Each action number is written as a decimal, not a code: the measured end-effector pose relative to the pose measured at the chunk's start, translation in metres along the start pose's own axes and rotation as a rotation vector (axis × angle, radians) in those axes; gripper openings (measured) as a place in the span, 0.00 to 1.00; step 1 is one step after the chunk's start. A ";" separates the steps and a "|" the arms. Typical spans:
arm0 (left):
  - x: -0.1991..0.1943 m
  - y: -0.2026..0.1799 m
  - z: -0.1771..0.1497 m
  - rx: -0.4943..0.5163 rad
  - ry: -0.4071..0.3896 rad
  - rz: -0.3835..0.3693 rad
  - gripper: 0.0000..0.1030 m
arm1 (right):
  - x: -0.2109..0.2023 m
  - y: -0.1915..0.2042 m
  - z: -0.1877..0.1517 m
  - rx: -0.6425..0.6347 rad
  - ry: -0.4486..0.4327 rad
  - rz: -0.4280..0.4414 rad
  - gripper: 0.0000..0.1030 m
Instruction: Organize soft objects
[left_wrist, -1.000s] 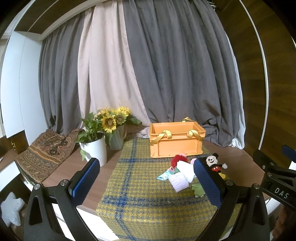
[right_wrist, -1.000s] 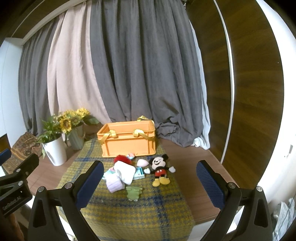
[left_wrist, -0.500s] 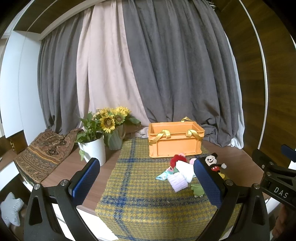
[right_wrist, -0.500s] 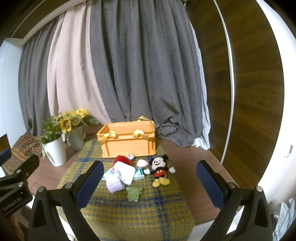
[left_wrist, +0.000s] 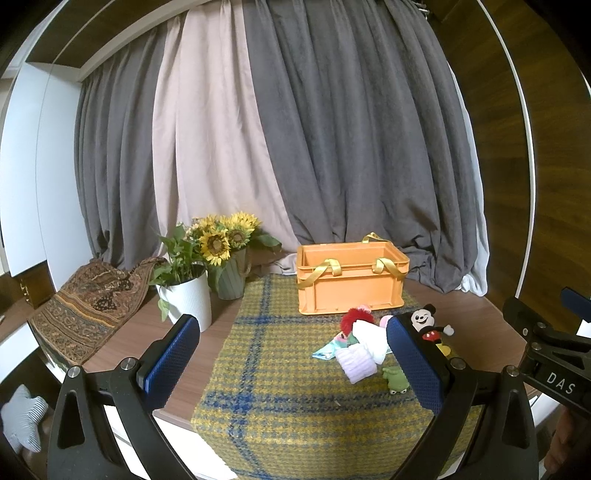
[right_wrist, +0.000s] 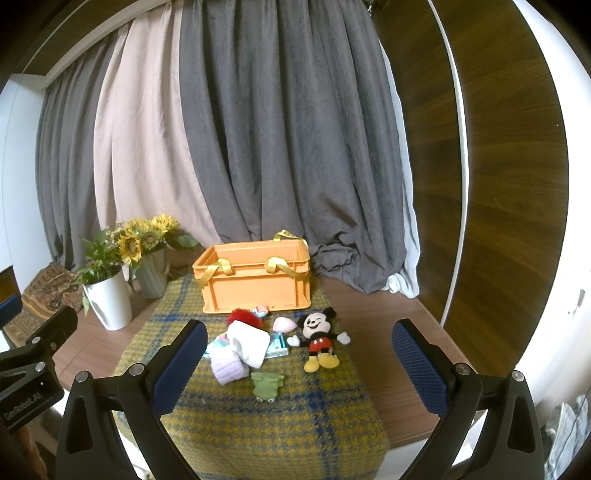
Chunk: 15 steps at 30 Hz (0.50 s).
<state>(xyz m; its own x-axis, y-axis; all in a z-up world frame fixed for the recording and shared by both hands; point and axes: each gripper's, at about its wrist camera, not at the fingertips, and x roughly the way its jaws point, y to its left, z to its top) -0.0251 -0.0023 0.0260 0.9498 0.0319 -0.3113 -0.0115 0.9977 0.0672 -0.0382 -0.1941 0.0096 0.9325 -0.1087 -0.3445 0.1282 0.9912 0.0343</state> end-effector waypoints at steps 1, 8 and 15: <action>0.000 0.000 0.000 0.000 0.001 0.000 1.00 | 0.000 -0.001 -0.001 0.000 0.000 0.001 0.98; 0.003 0.000 0.000 0.003 0.002 -0.003 1.00 | 0.001 0.001 -0.001 0.002 0.001 0.000 0.98; 0.015 0.001 0.001 0.028 0.016 -0.032 1.00 | 0.008 0.004 -0.001 0.008 0.014 -0.004 0.98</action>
<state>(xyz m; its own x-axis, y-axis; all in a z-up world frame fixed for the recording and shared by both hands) -0.0109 -0.0012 0.0225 0.9444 0.0012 -0.3288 0.0276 0.9962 0.0830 -0.0304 -0.1906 0.0063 0.9271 -0.1117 -0.3579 0.1347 0.9901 0.0400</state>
